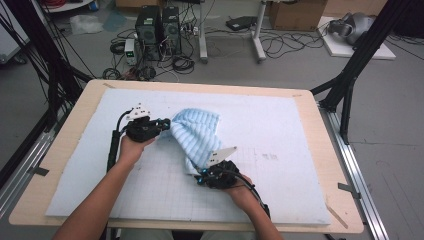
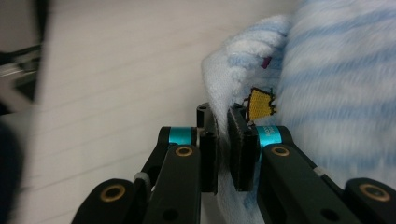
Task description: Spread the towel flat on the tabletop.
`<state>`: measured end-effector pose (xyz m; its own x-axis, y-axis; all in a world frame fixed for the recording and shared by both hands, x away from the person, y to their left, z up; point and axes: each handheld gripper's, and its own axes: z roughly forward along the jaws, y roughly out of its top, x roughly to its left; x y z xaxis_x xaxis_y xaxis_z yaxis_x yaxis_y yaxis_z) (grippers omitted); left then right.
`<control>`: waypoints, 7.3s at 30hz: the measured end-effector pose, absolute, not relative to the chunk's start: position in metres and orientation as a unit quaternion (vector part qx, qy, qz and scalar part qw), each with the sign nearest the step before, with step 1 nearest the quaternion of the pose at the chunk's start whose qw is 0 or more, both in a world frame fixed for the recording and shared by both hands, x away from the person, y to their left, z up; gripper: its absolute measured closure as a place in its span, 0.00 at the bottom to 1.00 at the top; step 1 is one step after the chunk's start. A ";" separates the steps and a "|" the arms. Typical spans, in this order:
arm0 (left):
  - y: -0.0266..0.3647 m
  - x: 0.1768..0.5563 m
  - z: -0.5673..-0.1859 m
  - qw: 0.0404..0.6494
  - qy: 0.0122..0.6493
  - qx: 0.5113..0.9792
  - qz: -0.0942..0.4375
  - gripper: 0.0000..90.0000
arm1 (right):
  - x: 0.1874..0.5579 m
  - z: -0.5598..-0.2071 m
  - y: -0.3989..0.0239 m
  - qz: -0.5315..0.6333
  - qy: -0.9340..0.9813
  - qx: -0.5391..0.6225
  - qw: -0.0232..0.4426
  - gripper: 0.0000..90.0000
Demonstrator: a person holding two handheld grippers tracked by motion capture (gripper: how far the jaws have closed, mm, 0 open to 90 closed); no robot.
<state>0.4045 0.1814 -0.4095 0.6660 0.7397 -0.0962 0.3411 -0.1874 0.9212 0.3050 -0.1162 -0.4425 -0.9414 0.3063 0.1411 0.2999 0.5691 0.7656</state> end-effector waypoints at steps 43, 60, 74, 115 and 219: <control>0.201 0.383 -0.423 0.514 0.409 0.729 0.193 0.44 | 0.417 -0.436 -0.163 0.340 0.794 0.449 0.230 0.94; 0.201 0.370 -0.447 0.494 0.416 0.746 0.164 0.44 | 0.414 -0.431 -0.221 0.386 0.710 0.530 0.256 0.64; 0.185 0.364 -0.449 0.500 0.393 0.760 0.136 0.42 | 0.349 -0.419 -0.225 0.443 0.756 0.433 0.212 0.37; 0.194 0.405 -0.446 0.459 0.451 0.740 0.196 0.96 | 0.371 -0.450 -0.150 0.383 0.819 0.388 0.175 0.82; 0.162 0.293 -0.450 0.438 0.342 0.823 0.116 0.96 | 0.279 -0.445 -0.184 0.395 0.866 0.300 0.057 0.93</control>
